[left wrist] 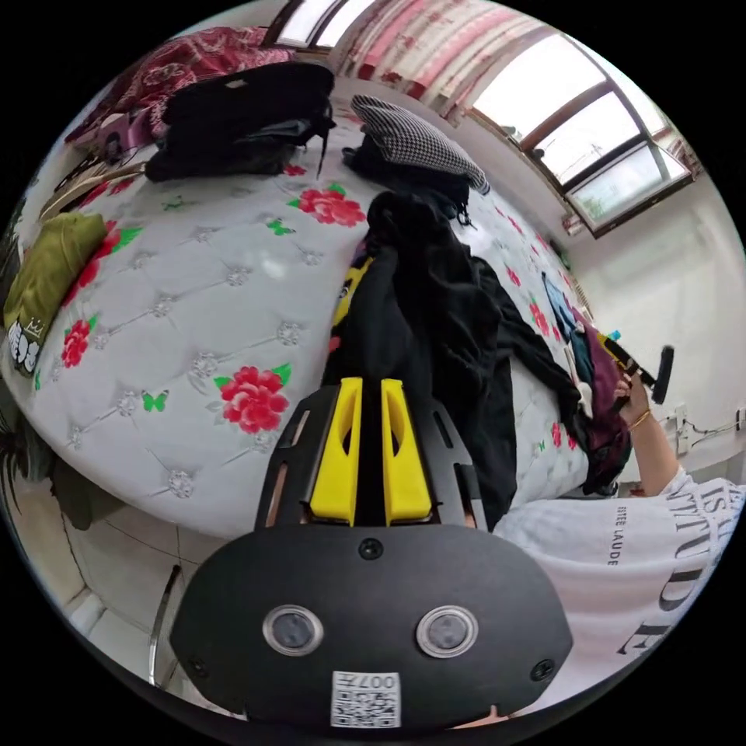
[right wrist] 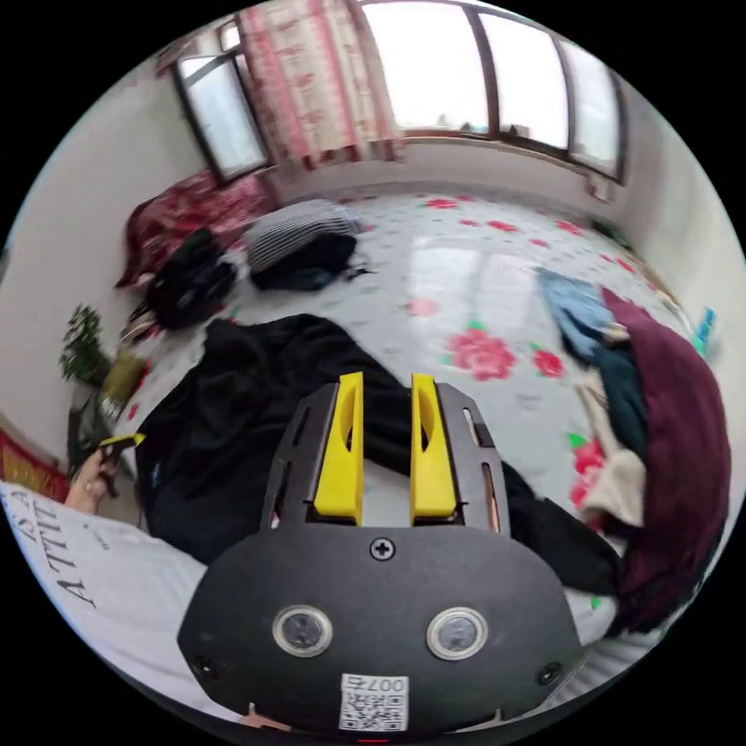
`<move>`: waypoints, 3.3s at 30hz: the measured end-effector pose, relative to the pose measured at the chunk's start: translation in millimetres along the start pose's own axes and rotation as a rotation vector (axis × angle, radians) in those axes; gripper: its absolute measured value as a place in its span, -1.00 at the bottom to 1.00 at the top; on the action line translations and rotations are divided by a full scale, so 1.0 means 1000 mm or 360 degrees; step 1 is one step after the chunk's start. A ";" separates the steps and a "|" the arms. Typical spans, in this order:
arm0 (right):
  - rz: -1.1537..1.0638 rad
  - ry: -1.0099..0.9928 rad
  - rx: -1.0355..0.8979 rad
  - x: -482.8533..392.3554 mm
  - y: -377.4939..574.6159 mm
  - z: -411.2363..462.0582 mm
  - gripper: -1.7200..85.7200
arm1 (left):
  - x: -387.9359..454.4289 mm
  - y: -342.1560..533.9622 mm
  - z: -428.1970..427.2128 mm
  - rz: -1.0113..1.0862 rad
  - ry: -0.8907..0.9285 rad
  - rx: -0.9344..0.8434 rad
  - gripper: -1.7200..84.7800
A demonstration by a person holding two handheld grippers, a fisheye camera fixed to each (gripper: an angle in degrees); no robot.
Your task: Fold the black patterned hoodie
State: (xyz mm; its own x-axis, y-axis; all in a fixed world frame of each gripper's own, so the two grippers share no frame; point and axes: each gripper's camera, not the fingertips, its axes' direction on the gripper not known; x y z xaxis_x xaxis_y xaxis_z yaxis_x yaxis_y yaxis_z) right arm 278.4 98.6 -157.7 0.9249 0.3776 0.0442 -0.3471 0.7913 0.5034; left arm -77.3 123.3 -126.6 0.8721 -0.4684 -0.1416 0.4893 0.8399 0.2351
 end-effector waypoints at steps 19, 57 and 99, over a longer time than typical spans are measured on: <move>-0.0179 -0.0240 0.0499 -0.201 -0.323 0.005 -0.87 | -0.052 -0.050 0.014 -0.0042 -0.0130 0.0142 -0.73; -0.0814 -0.0082 -0.0761 -0.297 0.285 0.048 -0.82 | 0.069 0.153 0.075 0.0000 -0.0823 -0.0341 -0.71; 0.0318 -0.0775 -0.0396 -0.107 0.183 -0.155 -0.96 | -0.116 0.168 -0.155 -0.0512 0.0999 0.0250 -0.92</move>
State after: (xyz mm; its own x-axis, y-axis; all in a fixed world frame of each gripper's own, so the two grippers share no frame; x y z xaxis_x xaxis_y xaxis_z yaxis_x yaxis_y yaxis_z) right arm 92.2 277.3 -204.3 0.7820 0.3130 0.5389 -0.4937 0.8389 0.2292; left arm -97.6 360.9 -219.9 0.5382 -0.4001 -0.7418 0.7575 0.6155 0.2176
